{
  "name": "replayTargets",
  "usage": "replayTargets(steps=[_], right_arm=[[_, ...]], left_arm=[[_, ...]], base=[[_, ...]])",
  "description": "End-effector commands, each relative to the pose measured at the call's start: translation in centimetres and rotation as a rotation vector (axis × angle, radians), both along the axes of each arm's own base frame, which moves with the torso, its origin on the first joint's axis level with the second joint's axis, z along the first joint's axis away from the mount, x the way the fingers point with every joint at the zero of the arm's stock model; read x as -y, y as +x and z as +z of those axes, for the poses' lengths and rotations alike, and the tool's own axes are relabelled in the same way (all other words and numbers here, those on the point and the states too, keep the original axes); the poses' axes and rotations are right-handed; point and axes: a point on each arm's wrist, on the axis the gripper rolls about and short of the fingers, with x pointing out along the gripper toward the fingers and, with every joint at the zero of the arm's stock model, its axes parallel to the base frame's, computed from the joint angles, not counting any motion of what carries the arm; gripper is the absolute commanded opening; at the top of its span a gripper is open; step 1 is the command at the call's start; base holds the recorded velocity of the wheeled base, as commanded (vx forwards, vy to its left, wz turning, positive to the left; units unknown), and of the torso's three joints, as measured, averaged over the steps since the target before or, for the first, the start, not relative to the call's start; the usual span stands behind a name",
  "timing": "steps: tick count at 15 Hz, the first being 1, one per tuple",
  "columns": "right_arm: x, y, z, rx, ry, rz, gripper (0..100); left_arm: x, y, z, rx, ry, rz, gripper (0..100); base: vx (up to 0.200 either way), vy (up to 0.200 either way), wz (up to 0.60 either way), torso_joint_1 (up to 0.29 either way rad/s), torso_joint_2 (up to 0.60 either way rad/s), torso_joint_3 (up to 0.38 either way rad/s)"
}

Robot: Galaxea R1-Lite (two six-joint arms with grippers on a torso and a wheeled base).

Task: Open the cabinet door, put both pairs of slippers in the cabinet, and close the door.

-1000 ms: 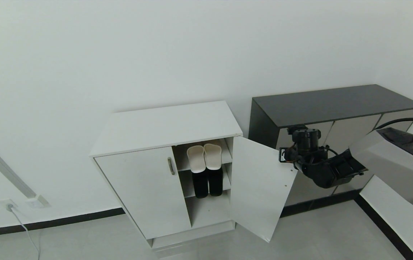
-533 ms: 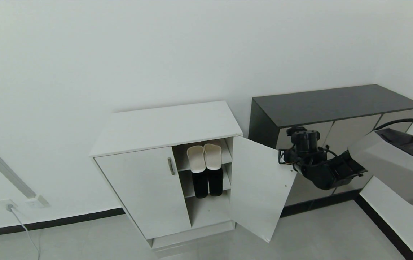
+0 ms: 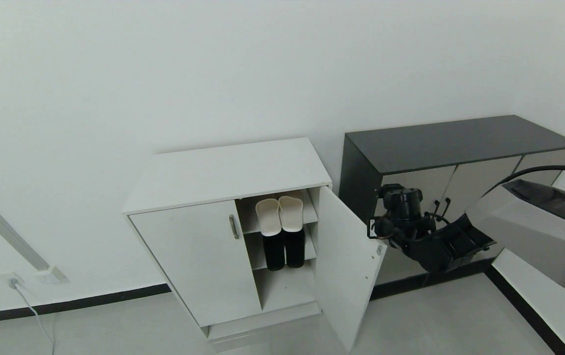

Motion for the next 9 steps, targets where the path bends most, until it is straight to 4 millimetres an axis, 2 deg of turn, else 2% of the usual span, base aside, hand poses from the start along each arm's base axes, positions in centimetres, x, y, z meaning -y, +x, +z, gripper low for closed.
replayTargets(steps=[1, 5, 7, 9], right_arm=[[-1.9, -1.9, 0.8, -0.001, 0.02, 0.049, 0], [-6.2, -5.8, 1.1, -0.03, 0.046, 0.181, 0], [-7.8, -7.6, 1.4, -0.04, 0.054, 0.249, 0], [-8.7, -8.6, 1.4, -0.047, 0.052, 0.282, 0]], left_arm=[[0.0, 0.0, 0.0, -0.001, 0.0, 0.0, 0], [0.0, 0.0, 0.0, -0.001, -0.001, 0.0, 0], [0.0, 0.0, 0.0, -0.001, -0.001, 0.0, 0], [0.0, 0.0, 0.0, -0.001, -0.001, 0.0, 0]], base=[[0.0, 0.0, 0.0, 0.0, 0.0, 0.0], [0.0, 0.0, 0.0, 0.0, 0.0, 0.0], [0.0, 0.0, 0.0, 0.0, 0.0, 0.0], [0.0, 0.0, 0.0, 0.0, 0.0, 0.0]])
